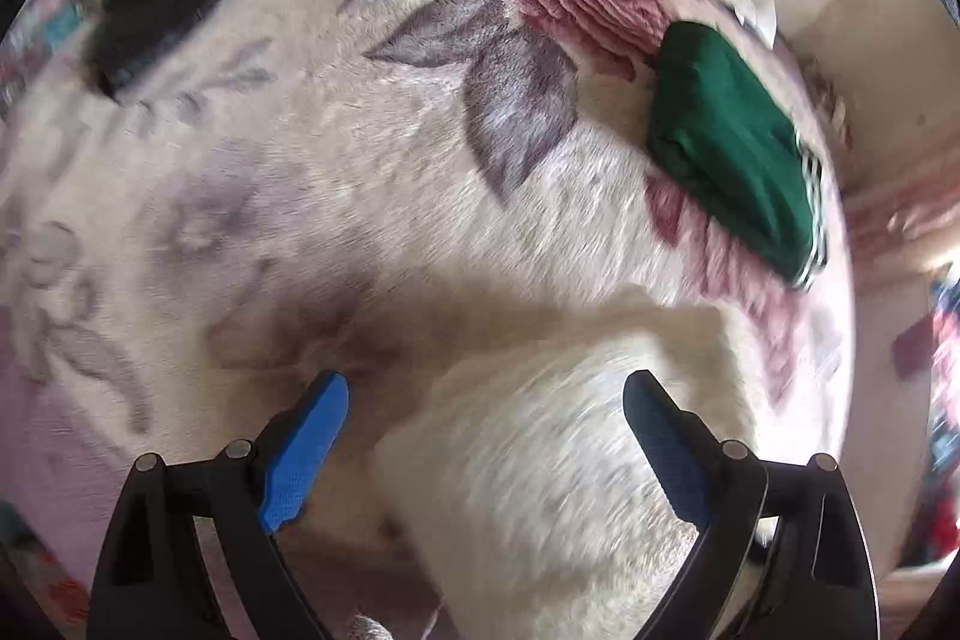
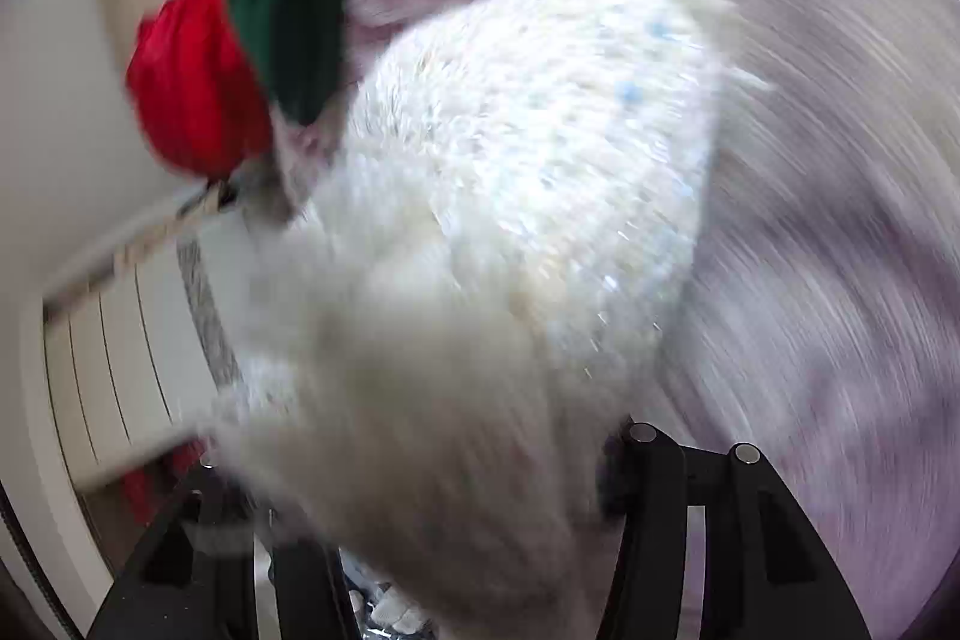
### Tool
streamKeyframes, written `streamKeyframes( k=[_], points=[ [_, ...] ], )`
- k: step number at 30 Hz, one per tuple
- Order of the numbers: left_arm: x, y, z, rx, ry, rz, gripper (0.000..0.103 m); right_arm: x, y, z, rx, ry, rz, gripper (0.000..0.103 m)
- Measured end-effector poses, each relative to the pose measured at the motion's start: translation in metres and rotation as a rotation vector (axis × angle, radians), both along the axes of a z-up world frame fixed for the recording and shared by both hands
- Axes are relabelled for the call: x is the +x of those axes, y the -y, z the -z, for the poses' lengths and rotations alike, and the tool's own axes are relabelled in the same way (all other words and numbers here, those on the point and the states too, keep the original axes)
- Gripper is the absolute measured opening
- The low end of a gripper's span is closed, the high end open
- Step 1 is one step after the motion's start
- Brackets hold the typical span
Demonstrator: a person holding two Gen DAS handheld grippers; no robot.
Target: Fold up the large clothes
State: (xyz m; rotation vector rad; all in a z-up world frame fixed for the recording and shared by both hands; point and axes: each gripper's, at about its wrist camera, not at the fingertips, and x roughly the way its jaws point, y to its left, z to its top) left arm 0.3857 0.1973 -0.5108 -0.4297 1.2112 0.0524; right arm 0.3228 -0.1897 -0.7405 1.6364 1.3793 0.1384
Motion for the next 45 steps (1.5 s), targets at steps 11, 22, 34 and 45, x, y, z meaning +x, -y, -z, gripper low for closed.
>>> streamKeyframes(
  k=[11,22,34,45],
  points=[
    [-0.136,-0.037,0.117,0.229,-0.236,-0.119,0.095,-0.011,0.06,-0.081,-0.298,0.071,-0.385,0.073],
    [-0.132,-0.049,0.154,0.219,-0.151,-0.188,0.103,0.133,-0.066,-0.124,-0.581,0.413,-1.042,0.073],
    [-0.123,-0.035,0.093,0.127,-0.131,-0.138,0.103,0.194,-0.117,-0.171,-0.852,0.431,-1.052,0.021],
    [-0.112,0.005,0.1,0.083,-0.136,-0.066,0.103,0.135,-0.043,-0.153,-0.617,0.256,-1.001,0.063]
  ],
)
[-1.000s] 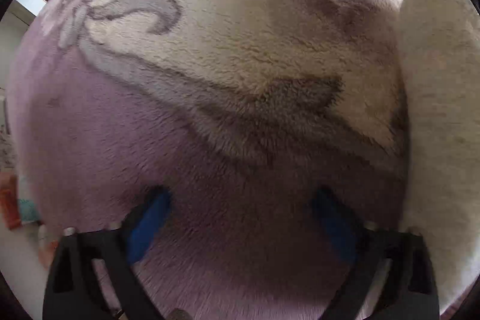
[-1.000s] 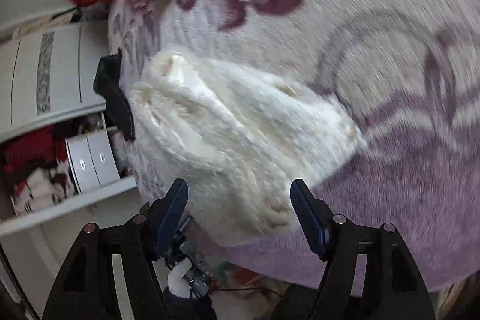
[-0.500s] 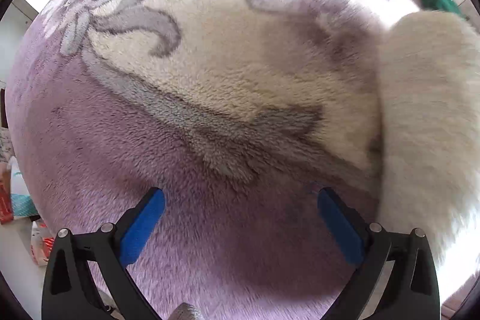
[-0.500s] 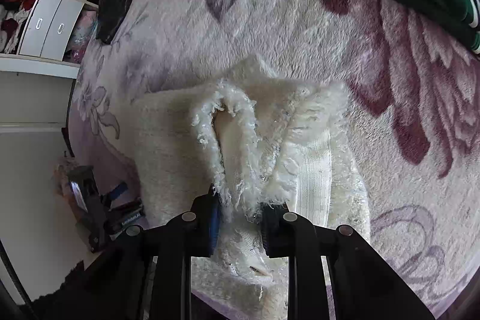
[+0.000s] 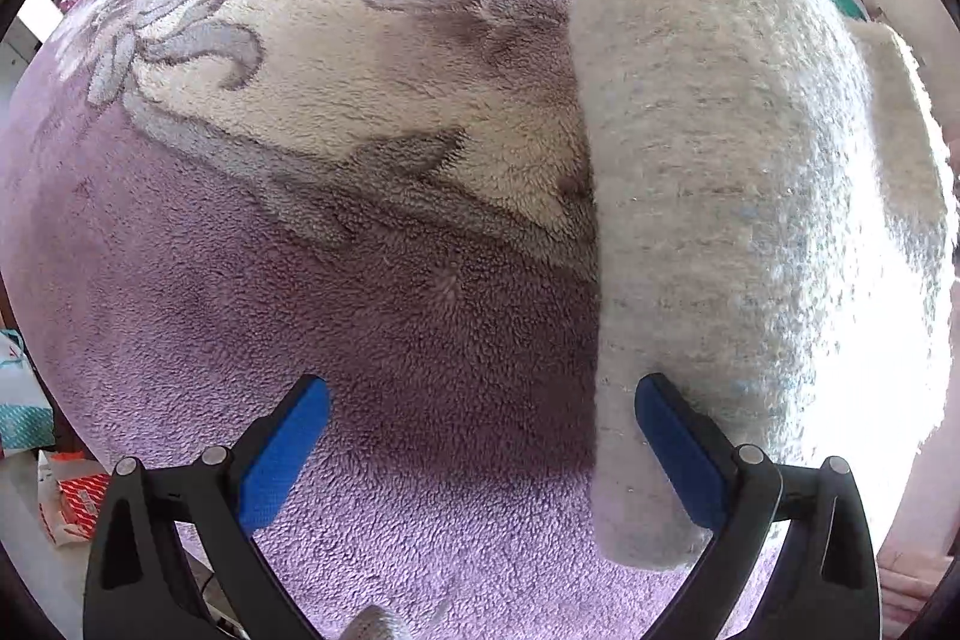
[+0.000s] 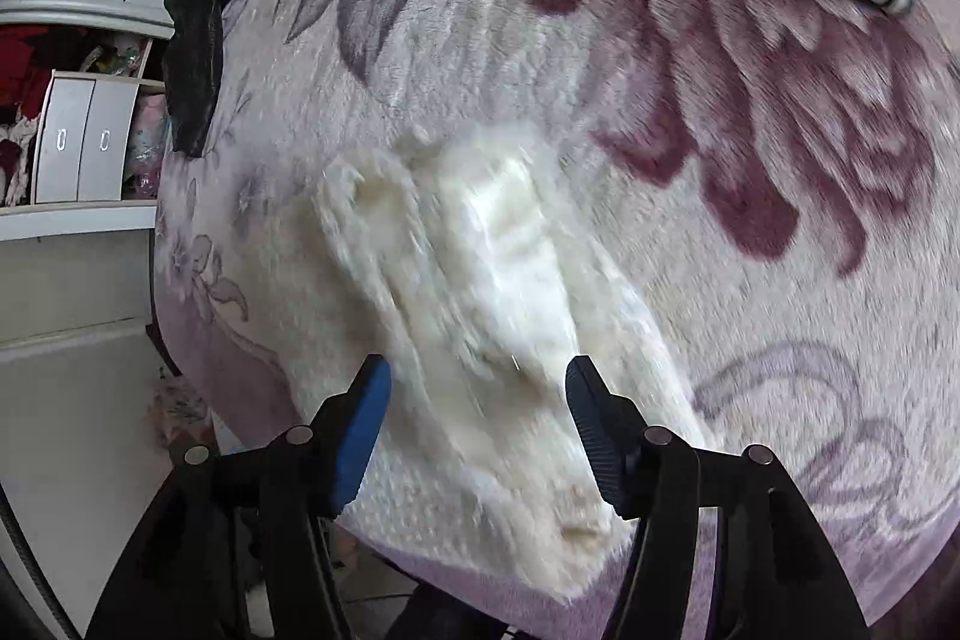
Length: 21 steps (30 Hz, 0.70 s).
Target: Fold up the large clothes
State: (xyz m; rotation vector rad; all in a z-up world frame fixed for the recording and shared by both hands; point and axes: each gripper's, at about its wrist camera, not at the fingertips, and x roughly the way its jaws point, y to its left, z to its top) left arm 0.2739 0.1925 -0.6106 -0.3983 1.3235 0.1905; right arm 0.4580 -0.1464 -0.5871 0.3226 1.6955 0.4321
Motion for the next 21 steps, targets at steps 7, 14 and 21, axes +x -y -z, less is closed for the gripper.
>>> streamKeyframes(
  k=[7,14,21],
  points=[
    [-0.005,0.001,-0.013,0.026,-0.004,0.01,0.103,-0.085,0.025,0.073,0.164,-0.249,0.117,0.068],
    [0.013,0.008,-0.076,-0.035,0.07,0.027,0.103,-0.089,0.032,-0.028,0.154,0.016,0.248,0.007],
    [0.045,0.052,-0.045,-0.022,0.035,0.132,0.103,-0.08,0.048,-0.011,0.08,0.014,0.261,0.001]
  ],
)
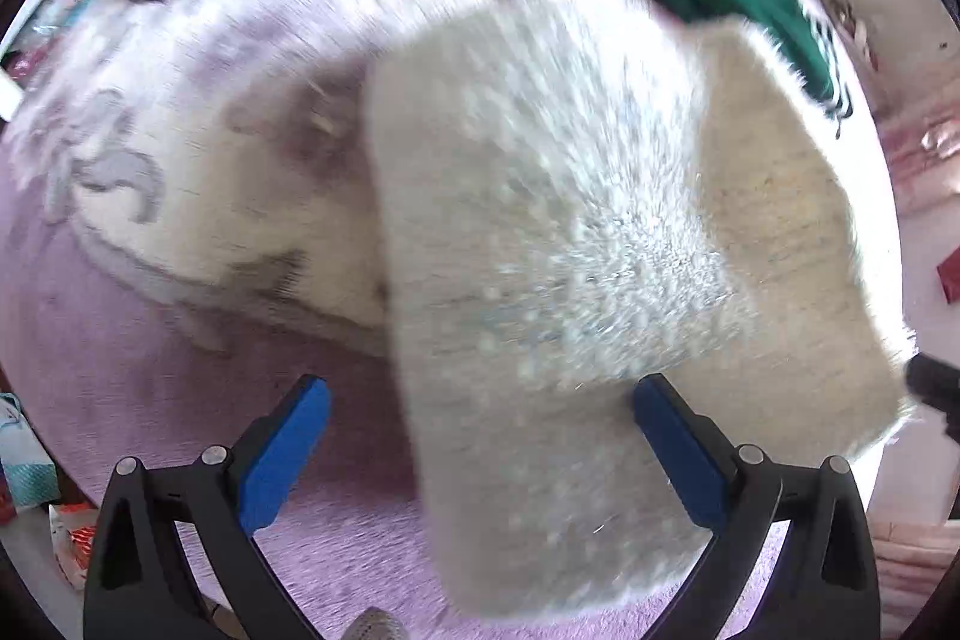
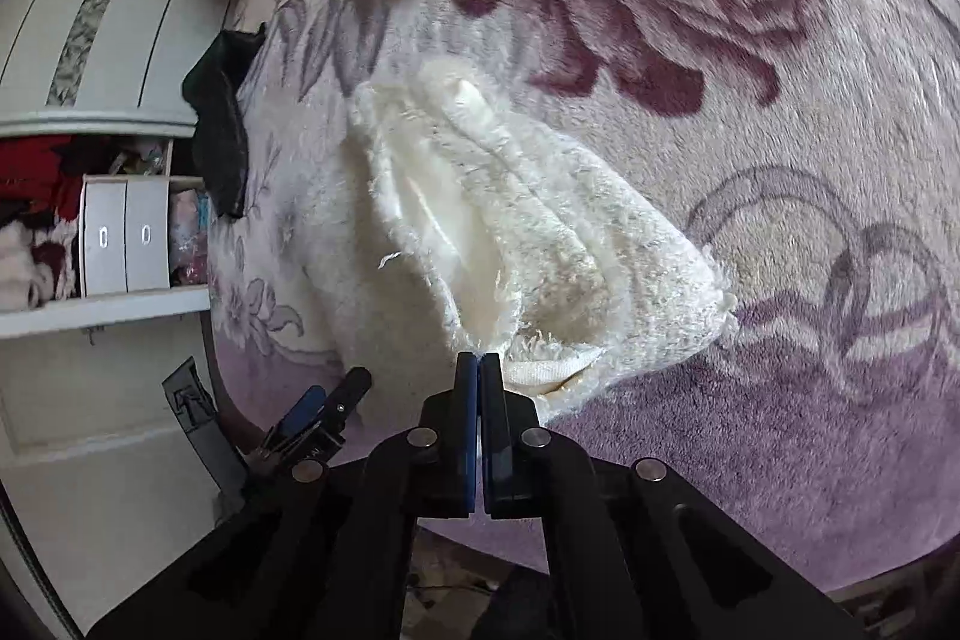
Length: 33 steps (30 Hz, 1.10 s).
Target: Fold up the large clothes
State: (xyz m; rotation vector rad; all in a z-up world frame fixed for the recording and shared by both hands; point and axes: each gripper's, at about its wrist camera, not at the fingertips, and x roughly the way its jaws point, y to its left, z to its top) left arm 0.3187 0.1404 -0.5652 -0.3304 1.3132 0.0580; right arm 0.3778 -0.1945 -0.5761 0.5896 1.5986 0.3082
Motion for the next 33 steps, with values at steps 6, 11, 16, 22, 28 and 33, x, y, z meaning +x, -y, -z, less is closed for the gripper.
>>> streamKeyframes(
  k=[6,11,16,22,28,33],
  points=[
    [0.004,0.005,0.02,-0.005,-0.021,0.048,0.103,-0.006,0.004,0.067,0.108,-0.134,-0.005,0.004],
    [0.007,0.0,0.024,-0.021,-0.031,0.041,0.103,-0.008,-0.007,0.093,0.218,-0.154,-0.001,0.078],
    [0.012,0.005,0.016,0.003,-0.036,0.04,0.103,-0.006,-0.043,0.101,0.088,-0.134,-0.133,0.035],
    [0.0,0.0,-0.02,-0.005,0.0,0.016,0.103,-0.012,-0.062,0.028,-0.029,0.037,-0.196,0.012],
    [0.004,-0.008,-0.003,-0.054,-0.019,-0.018,0.103,0.009,-0.056,0.016,-0.163,0.125,-0.186,0.012],
    [0.012,-0.002,0.029,-0.065,-0.053,0.002,0.103,0.031,-0.048,0.103,-0.237,0.027,-0.169,0.012]
  ],
)
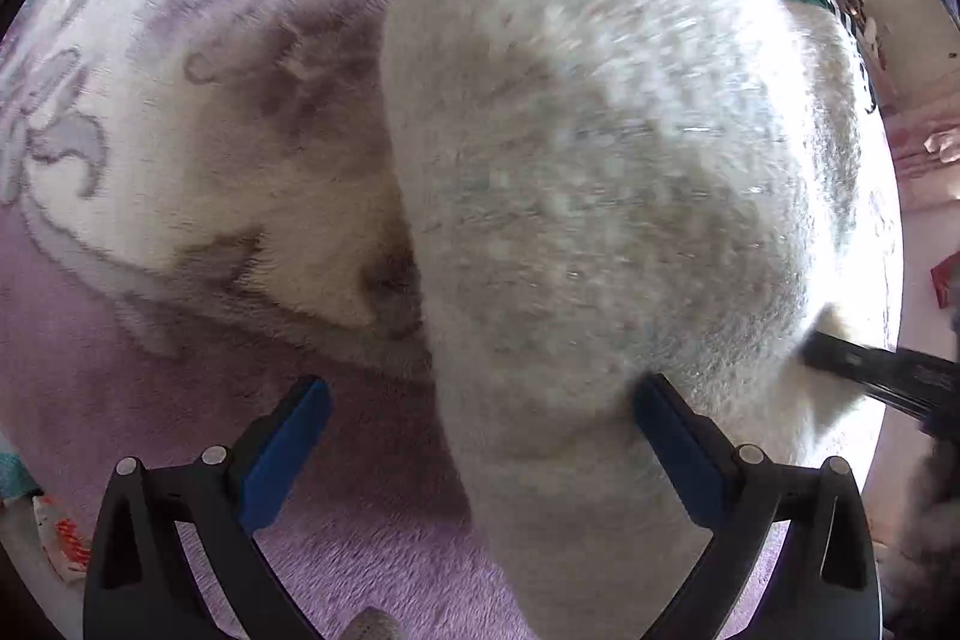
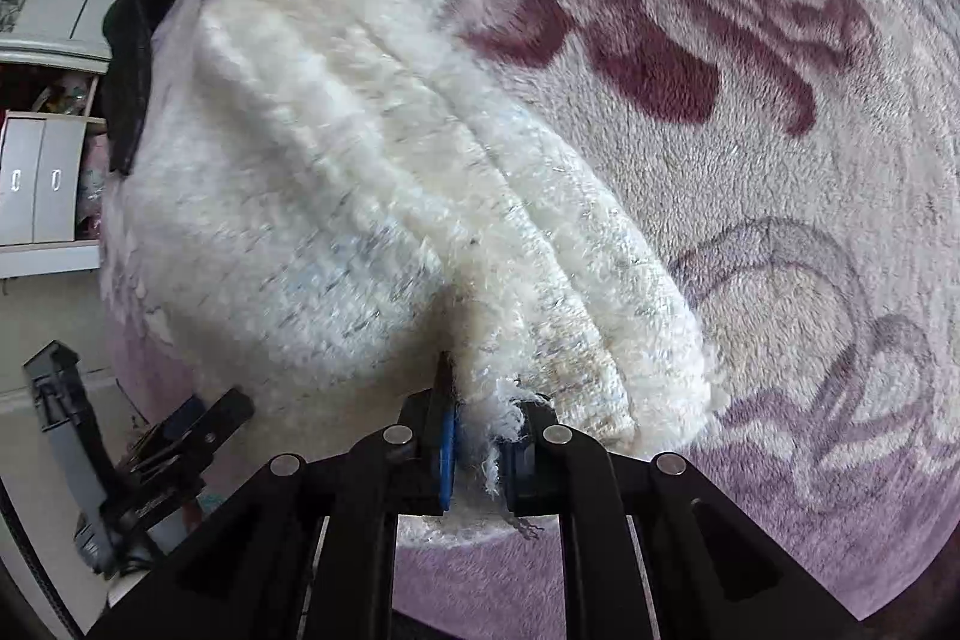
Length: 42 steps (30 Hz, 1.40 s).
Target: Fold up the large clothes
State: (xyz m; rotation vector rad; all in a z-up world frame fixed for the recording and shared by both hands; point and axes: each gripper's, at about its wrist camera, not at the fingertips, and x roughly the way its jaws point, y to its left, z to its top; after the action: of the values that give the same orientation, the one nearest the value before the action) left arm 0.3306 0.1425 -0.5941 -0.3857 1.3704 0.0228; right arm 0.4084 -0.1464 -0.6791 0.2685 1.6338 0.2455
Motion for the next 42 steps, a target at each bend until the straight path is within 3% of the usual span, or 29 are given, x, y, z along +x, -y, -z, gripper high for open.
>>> streamKeyframes(
  k=[4,5,7,8,9,12,16,17,20,24,26,28,30,31,32,34,36,42],
  points=[
    [-0.001,0.003,-0.005,0.034,0.013,0.02,0.103,0.004,-0.004,-0.004,0.019,-0.021,-0.035,0.015],
    [-0.003,0.002,-0.005,0.042,0.013,0.023,0.103,0.007,-0.001,-0.009,0.051,-0.046,-0.038,0.023],
    [-0.007,-0.001,-0.003,0.027,0.008,0.012,0.103,0.011,0.018,-0.025,0.109,-0.048,-0.009,0.055],
    [-0.009,-0.002,-0.002,0.016,0.005,0.005,0.103,0.012,0.024,-0.034,0.126,-0.026,-0.001,0.087],
    [-0.01,-0.003,-0.001,0.007,0.003,-0.001,0.103,0.016,0.028,-0.041,0.131,-0.003,-0.007,0.103],
    [-0.011,-0.001,-0.001,0.002,0.005,-0.008,0.103,0.037,0.017,-0.038,0.135,0.062,-0.111,0.103],
    [-0.009,-0.007,0.001,-0.016,0.011,-0.004,0.103,0.077,-0.018,0.011,0.135,0.053,-0.358,0.103],
    [-0.01,-0.011,0.002,-0.035,0.015,-0.008,0.103,0.083,-0.02,0.023,0.187,0.029,-0.385,0.103],
    [-0.017,-0.026,0.012,-0.125,0.031,-0.042,0.103,0.104,-0.02,0.063,0.408,-0.112,-0.422,0.103],
    [-0.027,-0.054,0.038,-0.398,0.049,-0.166,0.103,0.12,-0.033,0.084,0.547,-0.211,-0.456,0.103],
    [-0.028,-0.064,0.047,-0.488,0.081,-0.225,0.103,0.122,-0.037,0.086,0.571,-0.231,-0.445,0.103],
    [-0.028,-0.069,0.05,-0.527,0.109,-0.246,0.103,0.121,-0.038,0.086,0.61,-0.247,-0.39,0.101],
    [-0.027,-0.075,0.045,-0.558,0.164,-0.264,0.1,0.117,-0.036,0.087,0.641,-0.265,-0.326,0.085],
    [-0.025,-0.076,0.038,-0.569,0.196,-0.264,0.078,0.115,-0.033,0.086,0.668,-0.271,-0.285,0.081],
    [-0.022,-0.074,0.031,-0.576,0.229,-0.242,0.07,0.11,-0.03,0.085,0.684,-0.275,-0.249,0.074],
    [-0.013,-0.069,0.017,-0.51,0.241,-0.191,0.07,0.106,-0.019,0.08,0.701,-0.266,-0.164,0.066],
    [-0.007,-0.066,0.01,-0.502,0.247,-0.168,0.069,0.099,-0.007,0.078,0.734,-0.268,-0.077,0.06],
    [0.026,-0.059,-0.024,-0.476,0.266,-0.095,0.069,0.087,0.014,0.054,0.809,-0.234,0.021,0.057]
  ],
)
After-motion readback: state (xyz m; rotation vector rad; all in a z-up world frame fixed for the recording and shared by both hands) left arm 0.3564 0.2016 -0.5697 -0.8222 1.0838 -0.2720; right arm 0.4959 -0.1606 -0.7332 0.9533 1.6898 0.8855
